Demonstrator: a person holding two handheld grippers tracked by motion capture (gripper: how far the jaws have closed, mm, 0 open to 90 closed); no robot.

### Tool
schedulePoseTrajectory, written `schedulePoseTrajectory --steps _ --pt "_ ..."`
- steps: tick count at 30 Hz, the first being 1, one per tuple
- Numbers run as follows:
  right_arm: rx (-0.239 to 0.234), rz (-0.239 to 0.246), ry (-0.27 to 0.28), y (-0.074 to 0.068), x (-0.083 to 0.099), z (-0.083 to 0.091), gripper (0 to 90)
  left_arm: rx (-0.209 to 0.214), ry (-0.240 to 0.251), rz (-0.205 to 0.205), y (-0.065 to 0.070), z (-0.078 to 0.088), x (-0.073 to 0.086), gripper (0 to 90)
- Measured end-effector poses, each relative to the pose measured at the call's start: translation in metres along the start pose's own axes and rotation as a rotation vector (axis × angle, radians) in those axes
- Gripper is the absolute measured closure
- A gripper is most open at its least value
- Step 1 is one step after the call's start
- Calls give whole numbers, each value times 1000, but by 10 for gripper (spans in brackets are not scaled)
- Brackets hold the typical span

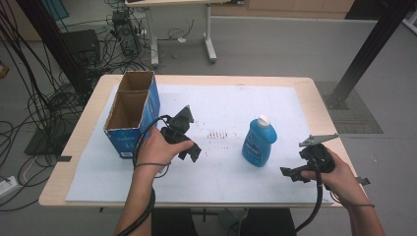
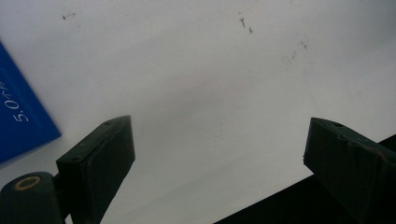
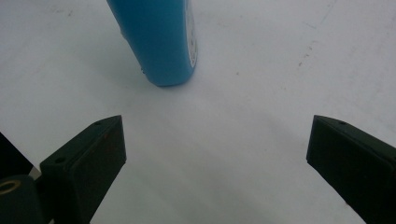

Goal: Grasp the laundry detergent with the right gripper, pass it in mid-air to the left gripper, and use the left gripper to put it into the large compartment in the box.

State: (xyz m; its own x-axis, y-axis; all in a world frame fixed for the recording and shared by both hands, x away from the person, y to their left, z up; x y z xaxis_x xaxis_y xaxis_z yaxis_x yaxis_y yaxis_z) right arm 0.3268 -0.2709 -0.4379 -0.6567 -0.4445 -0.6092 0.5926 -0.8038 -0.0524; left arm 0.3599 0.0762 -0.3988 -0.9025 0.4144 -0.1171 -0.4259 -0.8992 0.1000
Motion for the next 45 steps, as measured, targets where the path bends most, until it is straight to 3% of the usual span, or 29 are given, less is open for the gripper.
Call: schedulePoseTrajectory --steps 6,17,45 --pt "-5 13 69 -6 -1 -7 48 3 5 3 0 -1 0 92" --pt "-21 7 145 -15 -2 -16 42 -1 16 5 1 -1 2 92" --pt "-43 22 230 -29 -7 -46 37 15 4 13 -3 -5 4 91"
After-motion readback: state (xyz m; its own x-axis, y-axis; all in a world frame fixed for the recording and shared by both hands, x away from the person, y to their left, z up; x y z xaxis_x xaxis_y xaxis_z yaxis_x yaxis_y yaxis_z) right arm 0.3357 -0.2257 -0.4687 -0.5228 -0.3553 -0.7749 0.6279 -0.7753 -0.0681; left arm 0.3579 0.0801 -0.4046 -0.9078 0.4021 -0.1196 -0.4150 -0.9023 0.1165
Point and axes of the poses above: each handheld gripper's, and its own axes: z roughly backward along the jaws, x roughly out of its underside, y roughly to its right, the point moved 7 cm from there along -z, roughly forward along the jaws, and after that the axes turned 1 degree about -y, right-handed, at the moved point
